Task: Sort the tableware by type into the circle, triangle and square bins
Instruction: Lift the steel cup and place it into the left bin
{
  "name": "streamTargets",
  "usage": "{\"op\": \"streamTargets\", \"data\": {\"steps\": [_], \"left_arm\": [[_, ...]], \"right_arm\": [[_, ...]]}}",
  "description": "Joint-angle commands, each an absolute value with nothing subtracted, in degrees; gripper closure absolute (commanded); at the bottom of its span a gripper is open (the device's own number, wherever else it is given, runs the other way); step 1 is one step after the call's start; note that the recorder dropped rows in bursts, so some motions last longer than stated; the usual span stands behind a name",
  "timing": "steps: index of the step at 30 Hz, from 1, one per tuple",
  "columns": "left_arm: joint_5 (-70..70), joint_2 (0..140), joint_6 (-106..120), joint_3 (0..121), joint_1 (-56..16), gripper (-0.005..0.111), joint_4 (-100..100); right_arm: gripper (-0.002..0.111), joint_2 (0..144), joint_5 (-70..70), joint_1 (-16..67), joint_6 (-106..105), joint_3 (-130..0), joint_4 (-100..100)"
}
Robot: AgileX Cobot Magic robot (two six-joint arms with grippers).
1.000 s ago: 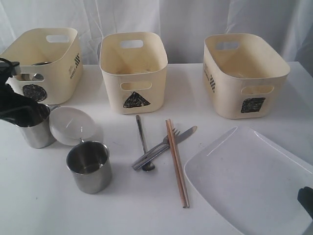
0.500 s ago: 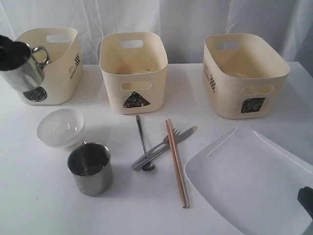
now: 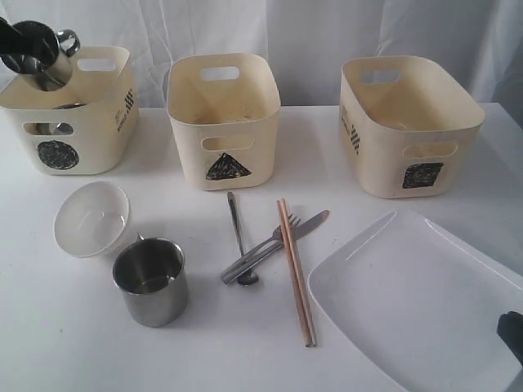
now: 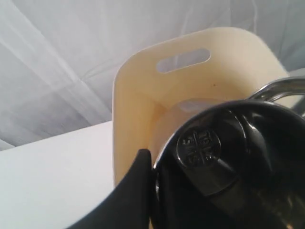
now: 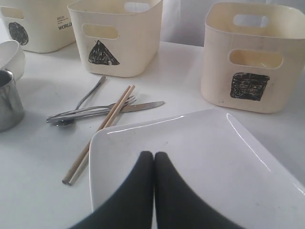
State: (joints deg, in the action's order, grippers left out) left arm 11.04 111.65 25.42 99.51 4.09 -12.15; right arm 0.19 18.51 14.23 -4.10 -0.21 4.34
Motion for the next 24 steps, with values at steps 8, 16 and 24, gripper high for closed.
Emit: {"op": "streamTargets", "data": {"steps": [8, 16, 24], "left_arm": [[8.6, 121.6, 25.5, 104.7, 3.9, 0.103, -12.9], [14.8, 118.5, 25.4, 104.7, 3.9, 0.061, -19.6], [34.7, 104.3, 25.2, 104.7, 3.9, 0.061, -21.1]], "right_arm": [[0.108, 0.0, 18.0, 14.4, -4.1, 0.0, 4.5], [0.108, 0.0, 18.0, 14.4, -4.1, 0.0, 4.5], [0.108, 0.0, 18.0, 14.4, -4.1, 0.0, 4.5]]}}
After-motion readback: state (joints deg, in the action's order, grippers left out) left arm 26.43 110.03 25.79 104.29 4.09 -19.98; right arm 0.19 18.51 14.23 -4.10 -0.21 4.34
